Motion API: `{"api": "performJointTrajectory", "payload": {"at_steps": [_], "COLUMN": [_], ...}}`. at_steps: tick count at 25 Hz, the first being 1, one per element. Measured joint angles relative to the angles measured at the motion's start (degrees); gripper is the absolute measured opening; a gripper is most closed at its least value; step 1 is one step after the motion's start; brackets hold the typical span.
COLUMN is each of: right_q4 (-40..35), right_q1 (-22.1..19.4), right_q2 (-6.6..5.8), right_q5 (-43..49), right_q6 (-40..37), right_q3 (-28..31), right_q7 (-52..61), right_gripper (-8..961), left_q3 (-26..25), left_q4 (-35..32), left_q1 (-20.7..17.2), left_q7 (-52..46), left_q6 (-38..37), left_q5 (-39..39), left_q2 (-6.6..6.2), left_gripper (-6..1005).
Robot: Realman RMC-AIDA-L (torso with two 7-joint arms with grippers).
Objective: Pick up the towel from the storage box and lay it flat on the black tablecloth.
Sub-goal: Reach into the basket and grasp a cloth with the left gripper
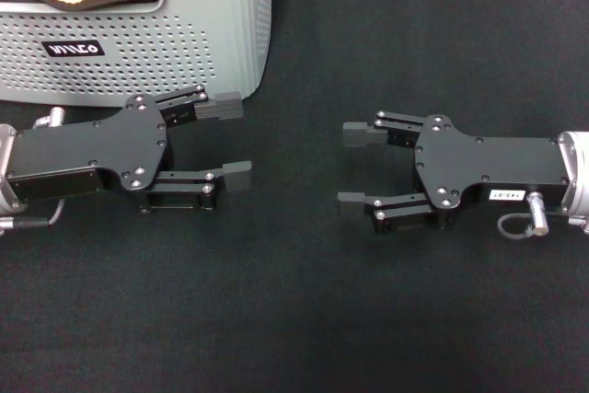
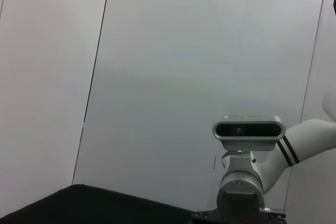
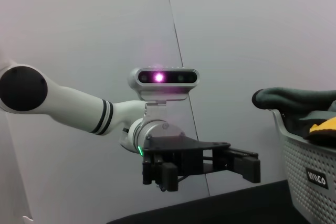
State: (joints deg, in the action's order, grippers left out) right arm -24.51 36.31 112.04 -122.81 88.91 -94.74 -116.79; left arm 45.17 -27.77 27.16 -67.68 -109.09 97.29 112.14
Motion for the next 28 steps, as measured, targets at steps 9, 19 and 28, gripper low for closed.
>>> {"api": "performJointTrajectory", "payload": {"at_steps": [9,19,28], "right_q4": [-0.01,-0.05,0.01], "right_q1": [0.02,0.07,-0.18], "right_q2": [0.1,0.11,0.11], "right_q5": [-0.08,-0.08,-0.02], "right_q6": [-0.59,-0.79,-2.64], "right_q3": [0.0,0.0,0.0], "right_q7": [-0.05,-0.42,-0.79], "right_gripper": [868,866,865], "left_q3": [0.0,0.0,-2.16], "left_q4": [0.0,0.0,-2.69], "left_q1": [0.09,0.28,0.6], "left_q7": [0.0,0.0,-4.25], "left_q6": [0.02,0.11,-0.33], "left_q5": [0.0,-0.1,-6.55], "left_q2": [0.0,0.08,0.26], "left_gripper": [875,876,876]}}
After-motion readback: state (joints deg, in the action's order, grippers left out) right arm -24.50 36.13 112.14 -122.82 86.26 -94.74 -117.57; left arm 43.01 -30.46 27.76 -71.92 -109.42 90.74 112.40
